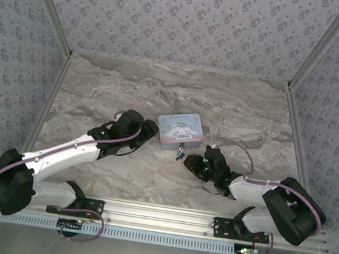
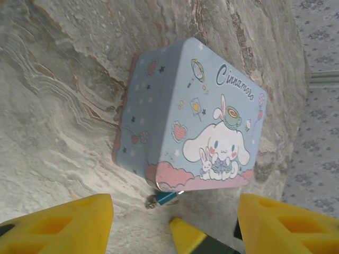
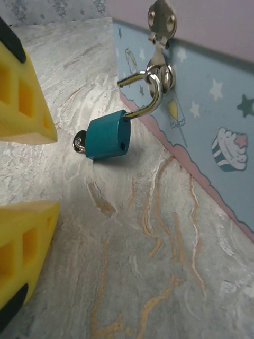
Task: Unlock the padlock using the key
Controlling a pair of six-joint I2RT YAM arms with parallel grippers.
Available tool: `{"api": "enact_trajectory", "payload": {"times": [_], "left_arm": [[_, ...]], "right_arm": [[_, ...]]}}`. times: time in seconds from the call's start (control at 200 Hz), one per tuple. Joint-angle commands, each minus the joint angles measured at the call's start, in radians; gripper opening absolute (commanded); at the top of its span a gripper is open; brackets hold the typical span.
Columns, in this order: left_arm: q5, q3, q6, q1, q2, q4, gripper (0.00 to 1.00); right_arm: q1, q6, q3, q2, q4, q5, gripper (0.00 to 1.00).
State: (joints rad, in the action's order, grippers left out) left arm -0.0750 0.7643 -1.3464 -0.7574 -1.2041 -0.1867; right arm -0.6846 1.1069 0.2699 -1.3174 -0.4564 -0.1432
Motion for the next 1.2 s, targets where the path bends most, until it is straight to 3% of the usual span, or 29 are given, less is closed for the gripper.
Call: {"api": "enact_trajectory", "payload": {"times": [0.0,0.155,0.34,0.505,0.6,0.859,1.194], "left_arm": [[-0.029,0.039,0.067,0.012,-0.002,-0.043,0.64],[-0.015,0.049,0.157,0.022,-0.013,-0.040,0.64],[0.034,0.068,0.306,0.034,-0.044,-0.023,0.67],[0.099,0.071,0.364,0.057,-0.078,-0.004,0.76],[0.114,0.074,0.392,0.062,-0.090,0.000,0.85],[0.110,0.074,0.459,0.067,-0.110,0.016,0.93],[0.142,0.081,0.446,0.099,-0.157,0.033,0.94]], "right_arm": [[0.007,-0.056,-0.003,0.054,0.119,0.056,0.44],[0.032,-0.169,-0.023,0.137,0.124,0.055,0.61],[0.108,-0.279,-0.021,0.172,0.017,-0.103,0.82],[0.146,-0.307,-0.008,0.174,-0.057,-0.191,0.99],[0.150,-0.322,-0.003,0.183,-0.080,-0.223,1.00],[0.150,-0.334,-0.003,0.213,-0.030,-0.221,1.00],[0.132,-0.362,0.000,0.265,0.067,-0.157,1.00]]}}
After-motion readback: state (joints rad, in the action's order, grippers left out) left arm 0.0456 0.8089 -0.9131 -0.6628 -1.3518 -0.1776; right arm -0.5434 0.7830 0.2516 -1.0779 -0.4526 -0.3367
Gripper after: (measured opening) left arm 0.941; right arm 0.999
